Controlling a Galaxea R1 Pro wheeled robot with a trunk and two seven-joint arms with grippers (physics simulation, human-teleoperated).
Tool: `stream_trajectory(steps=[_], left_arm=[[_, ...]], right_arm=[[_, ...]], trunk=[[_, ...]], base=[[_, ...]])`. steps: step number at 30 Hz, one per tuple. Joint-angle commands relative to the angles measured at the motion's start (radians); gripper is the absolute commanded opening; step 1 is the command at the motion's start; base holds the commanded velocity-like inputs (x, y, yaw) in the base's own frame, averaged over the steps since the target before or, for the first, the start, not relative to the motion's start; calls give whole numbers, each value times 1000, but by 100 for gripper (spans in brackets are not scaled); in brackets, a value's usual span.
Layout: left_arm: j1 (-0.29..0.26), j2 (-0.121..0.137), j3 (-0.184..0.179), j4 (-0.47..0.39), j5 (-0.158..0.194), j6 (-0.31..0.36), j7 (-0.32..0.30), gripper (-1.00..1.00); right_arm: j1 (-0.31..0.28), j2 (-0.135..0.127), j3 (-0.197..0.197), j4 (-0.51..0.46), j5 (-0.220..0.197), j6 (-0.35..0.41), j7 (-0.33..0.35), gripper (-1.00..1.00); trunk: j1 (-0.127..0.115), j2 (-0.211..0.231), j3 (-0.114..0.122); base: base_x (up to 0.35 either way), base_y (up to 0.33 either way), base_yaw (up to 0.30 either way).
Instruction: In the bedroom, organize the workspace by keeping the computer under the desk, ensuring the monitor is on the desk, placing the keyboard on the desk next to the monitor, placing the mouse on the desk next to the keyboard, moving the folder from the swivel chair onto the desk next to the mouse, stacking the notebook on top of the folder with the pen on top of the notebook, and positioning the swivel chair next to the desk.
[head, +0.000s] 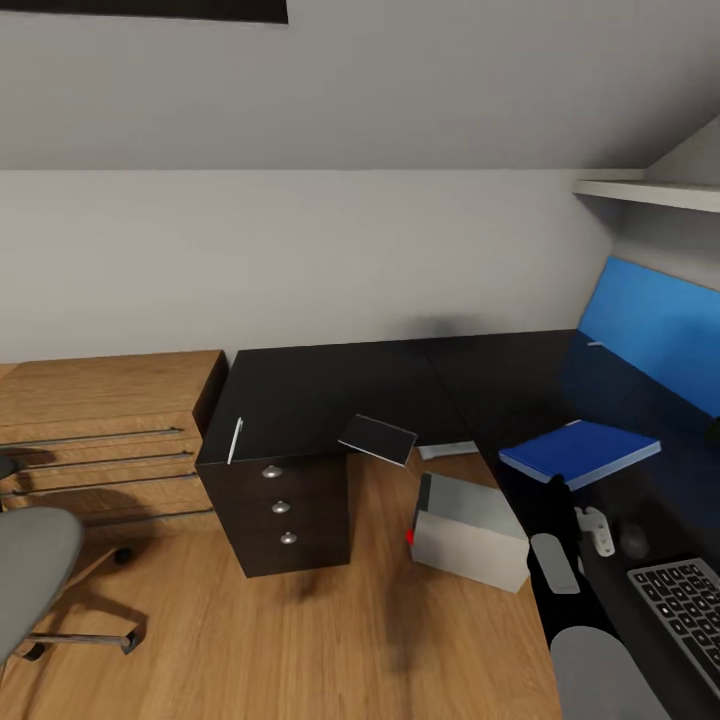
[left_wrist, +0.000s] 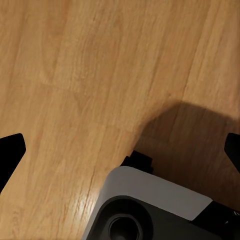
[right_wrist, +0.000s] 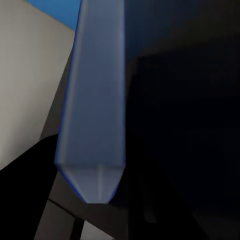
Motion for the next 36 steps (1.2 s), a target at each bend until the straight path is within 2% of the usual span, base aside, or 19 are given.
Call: stream_trajectory(steps=[1, 8, 10, 11, 12, 14, 18, 23, 36], left_arm=[[-1, 1, -8, 0, 11, -5, 6, 100], [-1, 2, -8, 0, 11, -5, 6, 100], [-1, 1, -8, 0, 11, -5, 6, 100], [-1, 1, -8, 0, 11, -5, 6, 100], [-1, 1, -8, 0, 11, -5, 6, 100], [-1, 1, -8, 0, 11, -5, 6, 100], [-1, 0, -8, 0, 11, -5, 6, 100], [-1, 0, -8, 0, 11, -5, 6, 100], [-1, 1, -8, 0, 11, -5, 6, 100]], right_arm=[[0, 1, -1, -1, -5, -1, -1, -100], [0, 1, -2, 0, -6, -1, -1, -100], [0, 1, -2, 0, -23, -1, -1, -100], [0, 1, -2, 0, -40, 0, -1, -100], [0, -1, -1, 0, -90, 3, -1, -100], [0, -2, -1, 1, -145, 5, -1, -100], [0, -2, -1, 2, -227, 6, -1, -100], [0, -3, -1, 2, -252, 7, -1, -100], [0, -6, -1, 2, -255, 7, -1, -100]], trunk=[[0, -1, -1], [0, -1, -1], [0, -1, -1], [0, -1, -1], [0, -1, -1], [0, -1, -1], [0, -1, -1], [0, -1, -1], [0, -1, -1]], base=[[0, 0, -7], [81, -30, -1], [177, -80, 0], [88, -42, 0], [36, -17, 0], [19, -9, 0], [5, -3, 0], [1, 0, 0], [65, -68, 0]])
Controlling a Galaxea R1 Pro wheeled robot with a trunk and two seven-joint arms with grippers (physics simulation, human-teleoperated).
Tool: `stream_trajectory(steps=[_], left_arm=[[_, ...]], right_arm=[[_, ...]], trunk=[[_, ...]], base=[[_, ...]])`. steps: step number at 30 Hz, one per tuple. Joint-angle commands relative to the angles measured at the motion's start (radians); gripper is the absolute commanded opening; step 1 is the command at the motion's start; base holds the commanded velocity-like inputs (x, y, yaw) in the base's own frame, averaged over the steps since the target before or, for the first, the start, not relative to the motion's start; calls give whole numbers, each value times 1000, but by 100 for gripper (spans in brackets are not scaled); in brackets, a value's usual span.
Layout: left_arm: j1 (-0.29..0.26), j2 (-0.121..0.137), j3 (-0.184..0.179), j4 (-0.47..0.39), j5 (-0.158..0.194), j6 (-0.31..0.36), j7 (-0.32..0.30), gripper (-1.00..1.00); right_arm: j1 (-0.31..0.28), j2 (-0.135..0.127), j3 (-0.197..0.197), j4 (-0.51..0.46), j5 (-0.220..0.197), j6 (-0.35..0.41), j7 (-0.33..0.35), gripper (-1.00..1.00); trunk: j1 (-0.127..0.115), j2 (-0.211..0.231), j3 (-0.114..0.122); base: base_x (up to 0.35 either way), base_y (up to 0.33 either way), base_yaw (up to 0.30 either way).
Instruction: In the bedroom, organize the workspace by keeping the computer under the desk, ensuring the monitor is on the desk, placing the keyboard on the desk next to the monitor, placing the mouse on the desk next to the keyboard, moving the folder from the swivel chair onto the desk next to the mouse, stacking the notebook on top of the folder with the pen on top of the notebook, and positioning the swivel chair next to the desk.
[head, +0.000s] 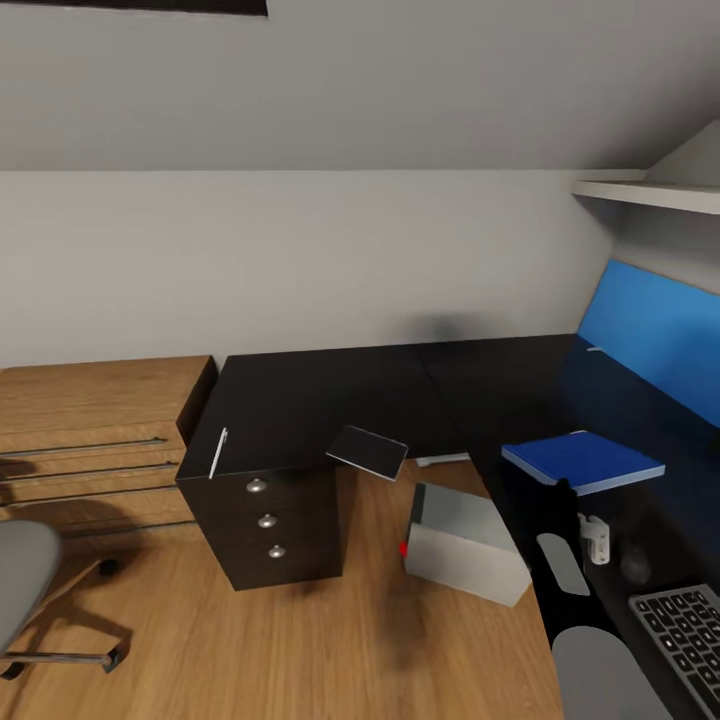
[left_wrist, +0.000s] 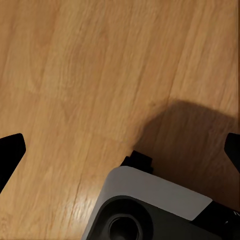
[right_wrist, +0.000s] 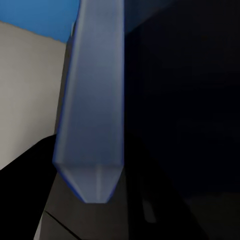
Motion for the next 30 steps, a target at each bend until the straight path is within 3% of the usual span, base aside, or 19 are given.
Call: stream_trajectory(steps=[1, 30], left_arm=[[-1, 1, -8, 0, 11, -5, 6, 100], [-1, 0, -7, 0, 11, -5, 6, 100]], right_arm=[[0, 0, -3, 2, -32, -2, -26, -100], [0, -2, 0, -1, -23, -2, -28, -100]], trunk=[[0, 0, -1], [0, 0, -1]], base=[[36, -37, 0], [30, -3, 0]])
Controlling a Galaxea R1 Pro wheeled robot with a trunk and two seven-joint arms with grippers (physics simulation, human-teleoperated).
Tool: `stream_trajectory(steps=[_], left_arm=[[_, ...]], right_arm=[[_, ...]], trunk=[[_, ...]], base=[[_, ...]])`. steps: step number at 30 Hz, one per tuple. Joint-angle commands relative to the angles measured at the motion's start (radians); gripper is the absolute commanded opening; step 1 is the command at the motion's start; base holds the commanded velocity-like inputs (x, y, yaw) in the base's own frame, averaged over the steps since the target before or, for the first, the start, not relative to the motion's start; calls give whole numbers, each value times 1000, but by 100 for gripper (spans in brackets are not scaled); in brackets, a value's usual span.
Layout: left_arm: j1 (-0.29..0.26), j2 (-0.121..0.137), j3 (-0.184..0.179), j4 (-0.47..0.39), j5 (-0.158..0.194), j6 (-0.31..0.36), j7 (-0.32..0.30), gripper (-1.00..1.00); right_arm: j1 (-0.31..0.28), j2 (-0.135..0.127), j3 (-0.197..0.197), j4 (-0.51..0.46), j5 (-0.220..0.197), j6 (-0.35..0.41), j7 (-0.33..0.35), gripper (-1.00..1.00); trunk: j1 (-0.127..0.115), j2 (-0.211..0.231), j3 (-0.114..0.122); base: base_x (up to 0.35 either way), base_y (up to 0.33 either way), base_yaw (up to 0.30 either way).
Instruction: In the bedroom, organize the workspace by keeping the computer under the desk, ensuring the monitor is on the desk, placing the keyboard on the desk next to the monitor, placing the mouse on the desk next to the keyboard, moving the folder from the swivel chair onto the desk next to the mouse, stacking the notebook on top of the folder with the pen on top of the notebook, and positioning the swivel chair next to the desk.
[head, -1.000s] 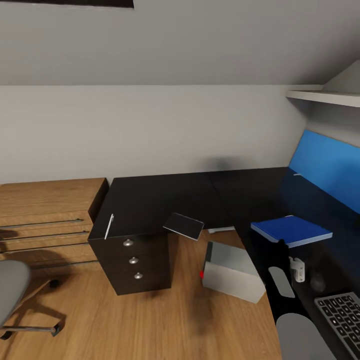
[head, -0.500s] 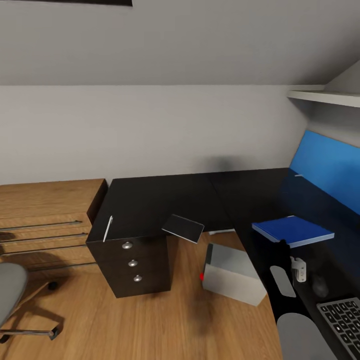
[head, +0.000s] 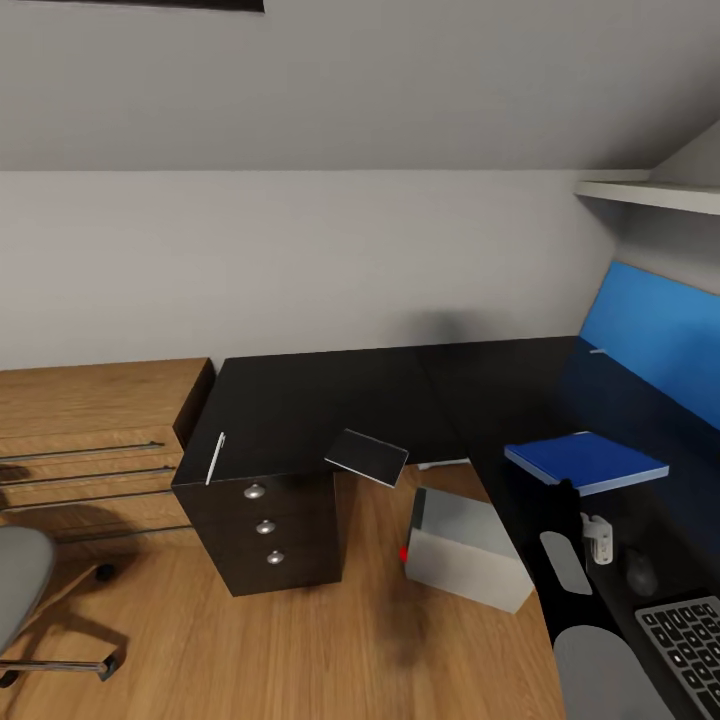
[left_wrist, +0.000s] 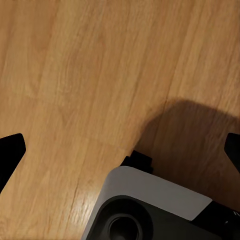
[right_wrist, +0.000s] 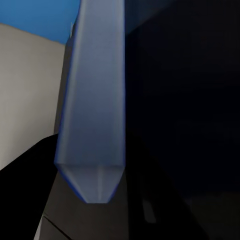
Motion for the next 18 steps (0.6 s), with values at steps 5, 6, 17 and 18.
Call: stream_trajectory(steps=[5, 6, 17, 18], left_arm=[[-1, 1, -8, 0, 11, -5, 6, 100], [-1, 1, -8, 0, 11, -5, 6, 100], [-1, 1, -8, 0, 11, -5, 6, 100], [-1, 1, -8, 0, 11, -5, 6, 100]], right_arm=[[0, 1, -1, 15, -25, -3, -2, -100], [0, 1, -1, 15, -25, -3, -2, -100], [0, 0, -1, 15, -26, -2, -4, -100], [0, 0, -1, 15, -26, -2, -4, -100]], trunk=[[0, 0, -1], [0, 0, -1], [0, 0, -1], [0, 0, -1]], base=[[-80, -79, 0], [-125, -121, 0], [-22, -21, 0], [0, 0, 0]])
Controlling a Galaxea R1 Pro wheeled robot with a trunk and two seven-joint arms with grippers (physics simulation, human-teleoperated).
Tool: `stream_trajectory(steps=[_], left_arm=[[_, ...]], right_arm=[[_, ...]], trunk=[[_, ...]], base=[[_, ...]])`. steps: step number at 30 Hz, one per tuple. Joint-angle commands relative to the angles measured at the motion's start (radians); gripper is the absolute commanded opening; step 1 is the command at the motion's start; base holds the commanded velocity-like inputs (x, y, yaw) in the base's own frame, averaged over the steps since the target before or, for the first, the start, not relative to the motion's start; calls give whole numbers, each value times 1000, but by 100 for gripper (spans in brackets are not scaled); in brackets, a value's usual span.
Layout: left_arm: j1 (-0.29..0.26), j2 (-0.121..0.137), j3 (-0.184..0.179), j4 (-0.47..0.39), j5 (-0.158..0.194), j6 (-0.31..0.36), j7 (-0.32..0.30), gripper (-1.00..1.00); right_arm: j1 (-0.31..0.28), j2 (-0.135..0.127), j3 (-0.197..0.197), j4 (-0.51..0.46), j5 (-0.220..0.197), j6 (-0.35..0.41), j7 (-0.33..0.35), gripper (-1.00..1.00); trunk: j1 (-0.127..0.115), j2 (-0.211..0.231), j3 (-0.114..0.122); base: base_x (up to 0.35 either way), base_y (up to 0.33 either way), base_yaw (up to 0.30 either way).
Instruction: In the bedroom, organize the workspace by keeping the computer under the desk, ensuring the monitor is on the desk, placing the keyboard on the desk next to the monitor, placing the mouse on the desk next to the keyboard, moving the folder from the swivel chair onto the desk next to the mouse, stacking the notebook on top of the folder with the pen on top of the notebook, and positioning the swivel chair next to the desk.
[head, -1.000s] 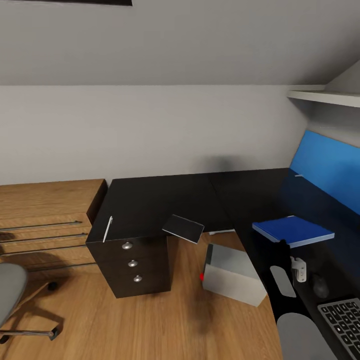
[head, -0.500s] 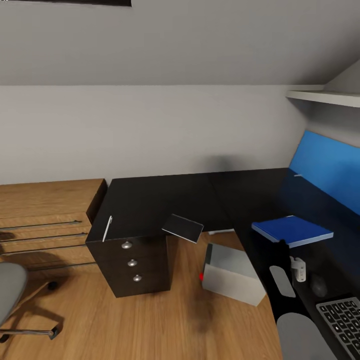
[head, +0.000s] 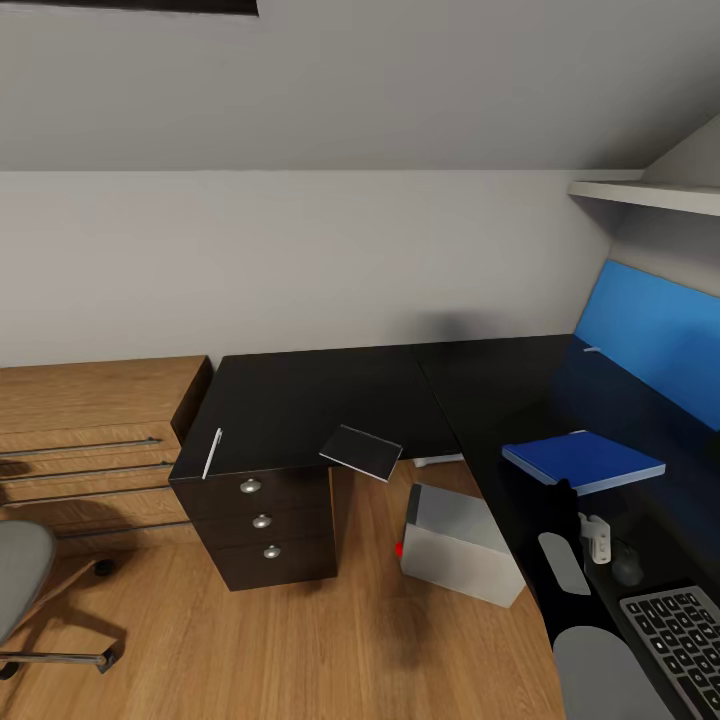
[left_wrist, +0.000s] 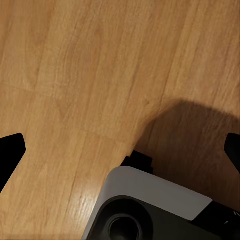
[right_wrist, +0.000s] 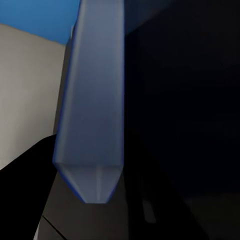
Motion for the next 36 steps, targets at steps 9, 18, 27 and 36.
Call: stream_trajectory(steps=[9, 18, 27, 36], left_arm=[[-1, 0, -8, 0, 11, -5, 6, 100], [-1, 1, -8, 0, 11, -5, 6, 100], [-1, 0, -8, 0, 11, -5, 6, 100], [-1, 0, -8, 0, 11, -5, 6, 100]], right_arm=[[0, 0, -6, 2, -28, -3, -21, -100], [0, -1, -4, 2, -27, -1, -23, -100], [0, -1, -4, 0, -26, 0, -24, -100], [0, -2, -4, 0, -26, 0, -23, 100]], trunk=[[0, 0, -1], [0, 0, -1], [0, 0, -1], [0, 0, -1]], base=[[0, 0, 0], [0, 0, 0], [0, 0, 0], [0, 0, 0]])
